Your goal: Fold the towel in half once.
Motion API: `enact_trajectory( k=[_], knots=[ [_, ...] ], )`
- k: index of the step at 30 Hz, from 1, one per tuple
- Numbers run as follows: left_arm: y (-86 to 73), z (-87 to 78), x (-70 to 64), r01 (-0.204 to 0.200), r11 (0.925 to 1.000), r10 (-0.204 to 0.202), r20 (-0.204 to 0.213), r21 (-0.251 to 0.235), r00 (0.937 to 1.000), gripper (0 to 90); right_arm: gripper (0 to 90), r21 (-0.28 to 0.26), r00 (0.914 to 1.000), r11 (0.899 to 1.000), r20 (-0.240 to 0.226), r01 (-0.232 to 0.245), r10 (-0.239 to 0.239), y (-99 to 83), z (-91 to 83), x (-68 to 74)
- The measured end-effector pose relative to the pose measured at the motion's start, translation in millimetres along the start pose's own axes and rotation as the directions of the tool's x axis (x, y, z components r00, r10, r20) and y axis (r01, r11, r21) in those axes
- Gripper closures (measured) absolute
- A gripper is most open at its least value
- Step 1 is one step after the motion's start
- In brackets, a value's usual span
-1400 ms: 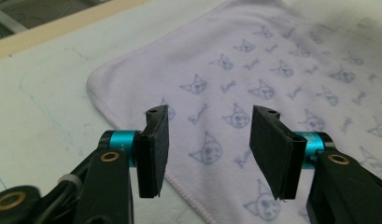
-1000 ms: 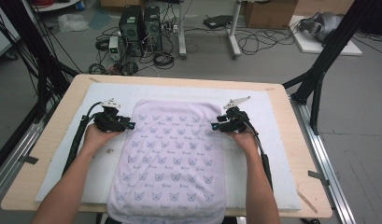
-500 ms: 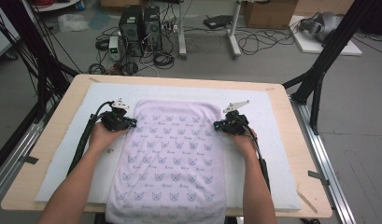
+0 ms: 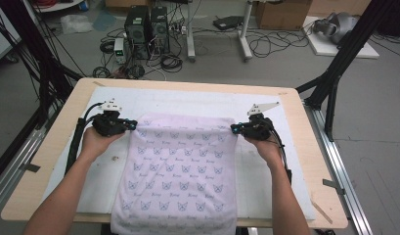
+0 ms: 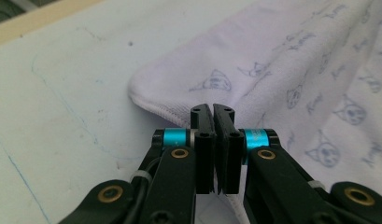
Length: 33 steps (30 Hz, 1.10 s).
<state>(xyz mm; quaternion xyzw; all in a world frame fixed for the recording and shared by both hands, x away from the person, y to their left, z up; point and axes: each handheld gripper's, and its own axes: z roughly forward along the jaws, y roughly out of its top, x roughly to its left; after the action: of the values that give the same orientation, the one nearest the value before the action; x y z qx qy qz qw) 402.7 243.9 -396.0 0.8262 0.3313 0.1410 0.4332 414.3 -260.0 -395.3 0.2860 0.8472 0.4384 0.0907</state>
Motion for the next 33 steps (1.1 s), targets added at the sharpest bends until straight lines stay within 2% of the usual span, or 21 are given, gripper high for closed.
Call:
enact_trajectory(
  k=[2, 6, 8, 9, 10, 12, 13, 15, 17, 19, 22, 24, 26, 28, 30, 32, 33],
  knots=[
    [-8.7, -7.6, -5.9, -0.001, 1.0000, 0.001, 0.010, -0.006, 0.9999, 86.7, 88.1, -0.009, 0.9994, 1.000, -0.035, -0.008, 0.008, -2.1, -7.4, 8.6],
    [-32.3, -20.9, -22.7, -0.016, 0.9999, 0.016, 0.047, 0.003, 0.9988, 86.7, 88.0, 0.031, 0.9962, 0.999, -0.084, 0.025, -0.022, -14.4, -13.8, 32.3],
    [-44.6, -24.4, -32.1, -0.028, 0.9995, 0.027, 0.083, 0.016, 0.9962, 86.4, 87.7, 0.059, 0.9946, 0.998, -0.101, 0.032, -0.026, -24.7, -14.8, 42.2],
    [-50.1, -25.0, -36.2, -0.036, 0.9988, 0.032, 0.100, 0.033, 0.9944, 85.9, 87.3, 0.091, 0.9933, 0.995, -0.114, 0.025, -0.015, -29.7, -14.3, 45.4],
    [-54.8, -25.0, -39.5, -0.040, 0.9983, 0.035, 0.109, 0.043, 0.9934, 84.5, 85.6, 0.091, 0.9933, 0.995, -0.112, 0.038, -0.028, -35.5, -14.1, 48.5],
    [-59.7, -25.1, -41.3, -0.049, 0.9970, 0.042, 0.113, 0.059, 0.9926, 74.4, 76.1, 0.105, 0.9938, 0.994, -0.110, 0.024, -0.013, -43.7, -15.6, 51.7],
    [-59.9, -25.4, -40.0, -0.043, 0.9977, 0.036, 0.112, 0.053, 0.9930, 69.4, 74.3, 0.098, 0.9949, 0.995, -0.099, 0.029, -0.019, -45.3, -17.8, 51.8],
    [-55.6, -26.5, -35.3, -0.026, 0.9991, 0.023, 0.097, 0.033, 0.9950, 62.7, 67.7, 0.043, 0.9959, 0.999, -0.090, 0.005, -0.002, -43.7, -23.8, 50.4],
    [-46.6, -26.0, -29.4, -0.016, 0.9997, 0.015, 0.078, 0.016, 0.9968, 58.3, 65.5, 0.010, 0.9972, 1.000, -0.075, -0.001, 0.002, -37.4, -27.7, 45.7],
    [-38.1, -22.9, -23.1, 0.004, 0.9999, -0.004, 0.074, -0.009, 0.9972, 57.6, 63.3, 0.004, 0.9987, 1.000, -0.052, -0.001, 0.001, -29.5, -26.1, 39.2],
    [-28.8, -11.1, -10.8, 0.024, 0.9997, -0.025, 0.072, 0.003, 0.9971, 61.1, 59.8, 0.008, 0.9990, 1.000, -0.041, -0.016, 0.017, -18.9, -15.7, 27.0],
    [-25.2, -2.2, -3.8, 0.041, 0.9990, -0.042, 0.064, 0.016, 0.9971, 61.2, 57.6, 0.029, 0.9992, 0.999, -0.033, -0.021, 0.022, -13.7, -4.7, 19.3],
    [-22.5, 6.4, 0.7, 0.036, 0.9988, -0.038, 0.053, 0.034, 0.9978, 61.1, 55.7, 0.057, 0.9995, 0.998, -0.019, -0.026, 0.027, -10.8, 6.9, 13.4],
    [-20.7, 14.7, 4.5, 0.050, 0.9971, -0.052, 0.049, 0.058, 0.9974, 59.3, 53.8, 0.094, 0.9996, 0.995, 0.007, -0.029, 0.028, -10.1, 18.1, 7.9],
    [-20.1, 23.0, 7.0, 0.069, 0.9954, -0.072, 0.045, 0.067, 0.9964, 56.8, 52.8, 0.113, 0.9986, 0.992, 0.013, -0.052, 0.051, -11.9, 27.3, 1.9],
    [-20.9, 30.4, 8.2, 0.085, 0.9916, -0.089, 0.041, 0.098, 0.9952, 54.0, 52.3, 0.134, 0.9979, 0.989, 0.019, -0.064, 0.062, -14.8, 34.1, -1.0],
    [-22.3, 34.0, 8.2, 0.080, 0.9889, -0.084, 0.023, 0.125, 0.9962, 54.0, 52.3, 0.147, 0.9974, 0.987, 0.019, -0.071, 0.069, -16.3, 36.7, -1.8]
  ],
)
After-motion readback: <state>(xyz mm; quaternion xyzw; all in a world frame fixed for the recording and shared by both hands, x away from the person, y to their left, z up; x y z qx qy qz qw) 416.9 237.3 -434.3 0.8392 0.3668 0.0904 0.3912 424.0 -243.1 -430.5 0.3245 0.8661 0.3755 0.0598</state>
